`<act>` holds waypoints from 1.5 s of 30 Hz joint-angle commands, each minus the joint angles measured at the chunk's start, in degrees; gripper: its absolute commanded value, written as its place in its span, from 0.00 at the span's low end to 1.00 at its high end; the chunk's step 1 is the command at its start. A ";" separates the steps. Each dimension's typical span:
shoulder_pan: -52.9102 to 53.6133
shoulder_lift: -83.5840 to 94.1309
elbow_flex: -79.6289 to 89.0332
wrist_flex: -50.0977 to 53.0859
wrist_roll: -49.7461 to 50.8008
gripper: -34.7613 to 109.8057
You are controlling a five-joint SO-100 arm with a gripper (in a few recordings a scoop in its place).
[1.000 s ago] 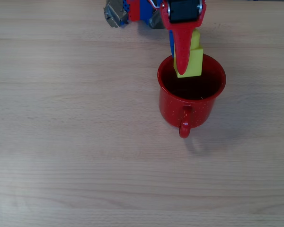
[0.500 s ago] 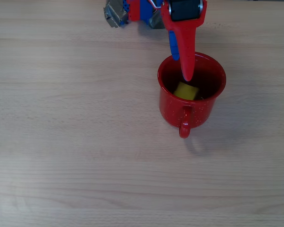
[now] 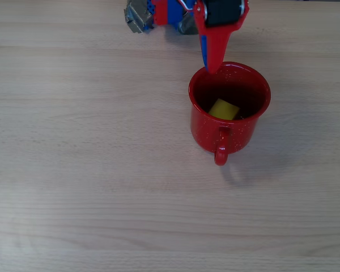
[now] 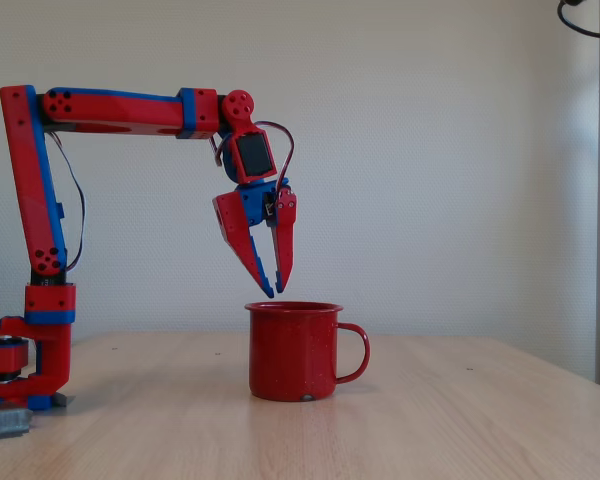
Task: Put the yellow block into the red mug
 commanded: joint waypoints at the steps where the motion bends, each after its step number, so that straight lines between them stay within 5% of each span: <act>1: 0.97 6.68 -2.64 0.09 -0.26 0.24; 18: 18.19 26.98 0.97 -1.67 -4.39 0.24; 45: 13.18 79.45 65.65 -8.53 -3.25 0.24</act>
